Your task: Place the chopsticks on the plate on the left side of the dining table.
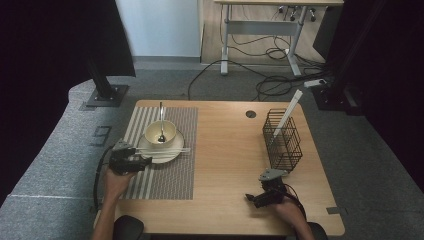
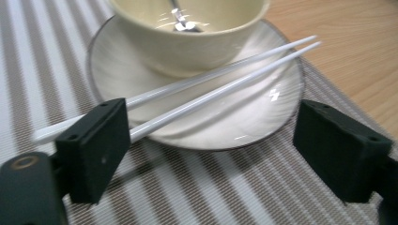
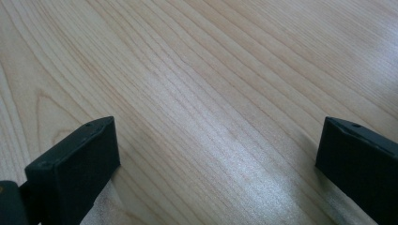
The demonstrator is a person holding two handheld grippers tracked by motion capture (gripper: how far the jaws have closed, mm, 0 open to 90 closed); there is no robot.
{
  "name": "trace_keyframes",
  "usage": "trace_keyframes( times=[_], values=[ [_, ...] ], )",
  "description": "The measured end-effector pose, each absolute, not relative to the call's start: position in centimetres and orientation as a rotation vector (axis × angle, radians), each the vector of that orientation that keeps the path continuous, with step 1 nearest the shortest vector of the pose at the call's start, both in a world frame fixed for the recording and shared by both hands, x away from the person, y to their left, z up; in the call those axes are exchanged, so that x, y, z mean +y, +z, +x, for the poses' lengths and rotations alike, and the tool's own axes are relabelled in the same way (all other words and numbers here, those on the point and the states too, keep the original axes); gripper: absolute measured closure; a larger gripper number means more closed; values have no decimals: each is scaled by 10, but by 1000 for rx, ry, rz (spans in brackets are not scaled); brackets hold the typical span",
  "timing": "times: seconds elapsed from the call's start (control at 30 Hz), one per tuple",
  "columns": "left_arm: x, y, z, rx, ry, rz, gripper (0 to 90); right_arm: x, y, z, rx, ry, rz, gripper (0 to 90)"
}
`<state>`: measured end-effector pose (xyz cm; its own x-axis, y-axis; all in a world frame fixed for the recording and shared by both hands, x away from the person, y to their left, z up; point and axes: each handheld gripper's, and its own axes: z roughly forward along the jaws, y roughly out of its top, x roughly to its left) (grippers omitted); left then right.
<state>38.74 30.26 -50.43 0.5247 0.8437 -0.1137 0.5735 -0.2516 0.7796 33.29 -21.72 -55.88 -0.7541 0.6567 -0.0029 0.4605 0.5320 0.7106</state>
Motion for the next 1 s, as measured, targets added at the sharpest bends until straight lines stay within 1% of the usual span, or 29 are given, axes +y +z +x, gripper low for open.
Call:
trace_keyframes(
  times=[0.1, 0.17, 0.2, 0.53, 0.73, 1.0],
  values=[
    [294, -506, 384, 1118, 406, 1930, 59, -217, -559, 333, 2503, 1042, 935, 0],
    [287, -508, 382, 1103, 418, 1924, 9, -217, -559, 333, 2503, 1042, 935, 0],
    [284, -509, 382, 1095, 422, 1922, 0, -217, -559, 333, 2503, 1042, 935, 0],
    [258, -523, 381, 1024, 399, 1937, 0, -217, -559, 333, 2503, 1042, 935, 0],
    [249, -528, 387, 1036, 399, 1947, 0, -217, -559, 333, 2502, 1043, 936, 0],
    [247, -535, 395, 1068, 415, 1977, 0, -216, -559, 334, 2501, 1043, 934, 0]
  ],
)
